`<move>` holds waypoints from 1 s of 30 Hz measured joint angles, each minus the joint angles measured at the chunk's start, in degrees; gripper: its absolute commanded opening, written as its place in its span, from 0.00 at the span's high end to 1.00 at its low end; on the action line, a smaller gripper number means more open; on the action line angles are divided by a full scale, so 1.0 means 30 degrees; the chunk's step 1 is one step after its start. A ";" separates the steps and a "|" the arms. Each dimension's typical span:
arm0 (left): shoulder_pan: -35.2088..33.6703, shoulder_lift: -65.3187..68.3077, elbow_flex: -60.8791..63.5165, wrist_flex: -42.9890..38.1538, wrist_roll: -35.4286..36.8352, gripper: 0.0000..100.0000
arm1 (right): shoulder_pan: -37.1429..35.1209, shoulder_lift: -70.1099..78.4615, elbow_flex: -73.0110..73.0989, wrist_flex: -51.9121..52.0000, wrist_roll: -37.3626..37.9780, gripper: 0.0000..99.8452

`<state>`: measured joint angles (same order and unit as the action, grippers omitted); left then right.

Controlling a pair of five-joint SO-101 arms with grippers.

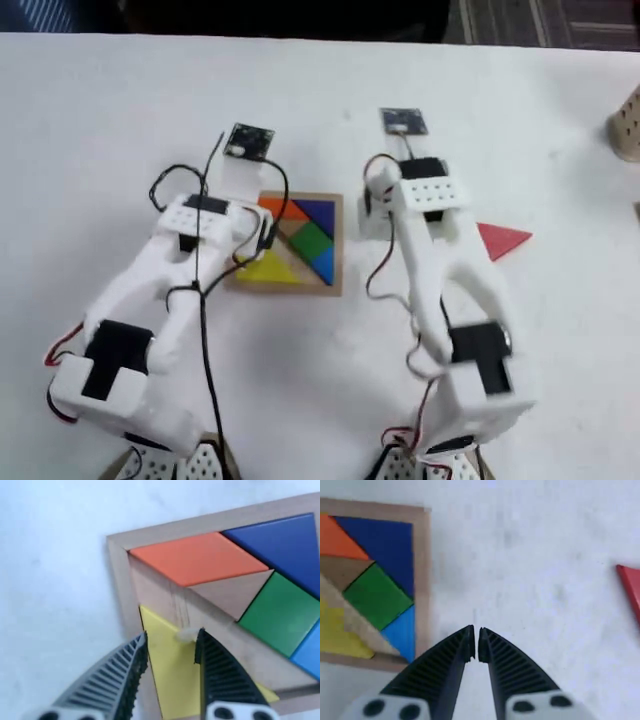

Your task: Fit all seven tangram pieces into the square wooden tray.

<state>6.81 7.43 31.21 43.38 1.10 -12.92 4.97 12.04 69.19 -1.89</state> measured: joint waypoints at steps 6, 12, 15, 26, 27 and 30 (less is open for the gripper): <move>-0.0352 0.0176 -0.0469 0.0029 0.0000 0.83 | -0.2608 -0.4835 0.5128 -0.1700 0.0791 0.98; -0.1612 0.0527 -0.0498 -0.1612 0.0000 0.83 | -0.7004 -0.5392 0.8147 -0.3897 0.1260 0.98; -0.1963 0.0557 -0.0557 -0.1670 0.0000 0.83 | -0.7531 -0.4777 0.8410 -0.5538 0.1260 0.98; -0.8176 0.0703 -0.2110 -0.1495 0.4777 0.83 | -0.9055 -0.3194 0.8410 -0.8176 0.1260 0.73; -0.8586 0.0703 -0.2198 -0.1495 0.5421 0.83 | -0.9348 -0.3136 0.8410 -0.8381 0.1260 0.73; -0.9114 0.0703 -0.2198 -0.1495 0.6242 0.83 | -0.9963 -0.3136 0.8410 -0.9377 0.1260 0.76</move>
<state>-20.53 9.54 24.62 38.90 19.82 -42.81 -4.44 37.27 41.05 1.89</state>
